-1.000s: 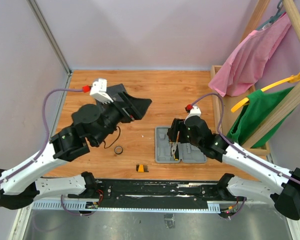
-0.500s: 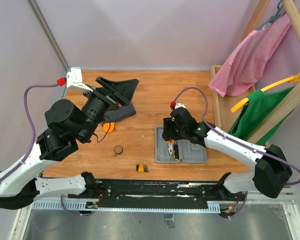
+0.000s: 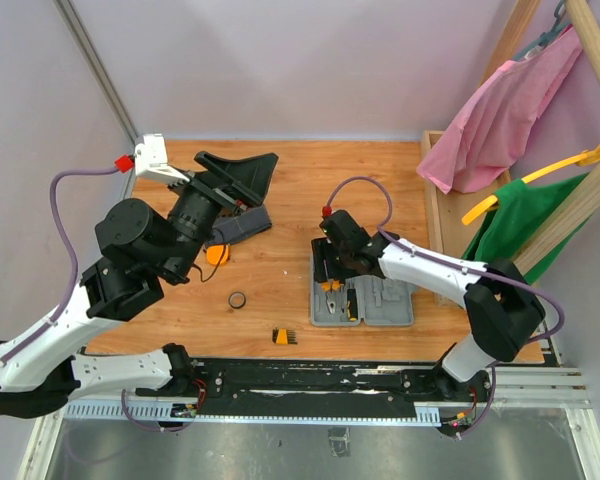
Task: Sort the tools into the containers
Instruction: Place the pliers in the storage box, then adjust the pliers in the storage box.
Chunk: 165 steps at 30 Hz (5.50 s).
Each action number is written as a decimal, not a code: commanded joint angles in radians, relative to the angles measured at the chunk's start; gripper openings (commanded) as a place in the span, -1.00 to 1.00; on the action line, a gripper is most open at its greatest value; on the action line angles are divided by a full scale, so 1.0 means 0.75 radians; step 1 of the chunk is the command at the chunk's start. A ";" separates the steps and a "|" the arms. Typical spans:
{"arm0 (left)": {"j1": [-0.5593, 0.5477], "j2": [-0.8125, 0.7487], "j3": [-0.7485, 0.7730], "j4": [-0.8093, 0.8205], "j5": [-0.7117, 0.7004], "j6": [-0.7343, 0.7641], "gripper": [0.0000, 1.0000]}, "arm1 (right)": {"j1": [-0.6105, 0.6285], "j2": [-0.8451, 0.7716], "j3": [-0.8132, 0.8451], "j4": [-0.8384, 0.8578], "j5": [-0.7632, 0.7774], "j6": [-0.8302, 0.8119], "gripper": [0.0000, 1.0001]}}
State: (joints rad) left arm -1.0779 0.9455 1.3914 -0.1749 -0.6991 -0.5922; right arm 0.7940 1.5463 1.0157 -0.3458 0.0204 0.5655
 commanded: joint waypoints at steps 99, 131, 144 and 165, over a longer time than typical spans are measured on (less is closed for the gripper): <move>-0.009 -0.108 -0.761 -0.375 0.024 -0.356 0.85 | -0.144 0.292 0.306 -0.057 0.168 -0.070 0.03; -0.008 -0.065 -0.810 -0.307 0.125 -0.358 0.86 | -0.169 0.374 0.271 0.015 0.106 -0.067 -0.30; -0.009 -0.039 -0.814 -0.299 0.138 -0.360 0.87 | -0.169 0.385 0.262 -0.040 0.075 -0.062 -0.41; -0.009 0.001 -0.808 -0.301 0.154 -0.363 0.88 | -0.170 0.344 0.275 -0.031 0.033 -0.084 -0.31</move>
State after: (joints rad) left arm -1.0779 0.9405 0.7868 -0.4202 -0.5793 -0.8555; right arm 0.6842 1.8275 1.2312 -0.3492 0.0689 0.5179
